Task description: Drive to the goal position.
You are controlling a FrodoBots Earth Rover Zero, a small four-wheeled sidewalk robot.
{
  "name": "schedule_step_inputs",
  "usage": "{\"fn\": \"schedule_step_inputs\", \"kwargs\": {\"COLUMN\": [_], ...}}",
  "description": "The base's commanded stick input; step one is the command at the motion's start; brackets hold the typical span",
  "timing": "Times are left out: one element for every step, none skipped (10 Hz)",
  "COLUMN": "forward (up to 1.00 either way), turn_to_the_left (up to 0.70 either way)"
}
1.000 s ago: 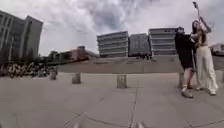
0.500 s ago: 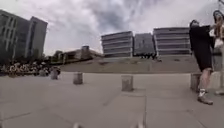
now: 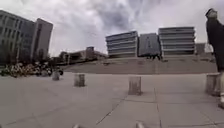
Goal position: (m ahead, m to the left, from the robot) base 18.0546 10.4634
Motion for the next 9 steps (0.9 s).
{"fn": "schedule_step_inputs", "kwargs": {"forward": [0.70,0.70,0.70,0.70,0.70,0.70,0.70,0.70,0.70], "turn_to_the_left": [0.00,0.00,0.00,0.00,0.00,0.01,0.08,0.12,0.14]}}
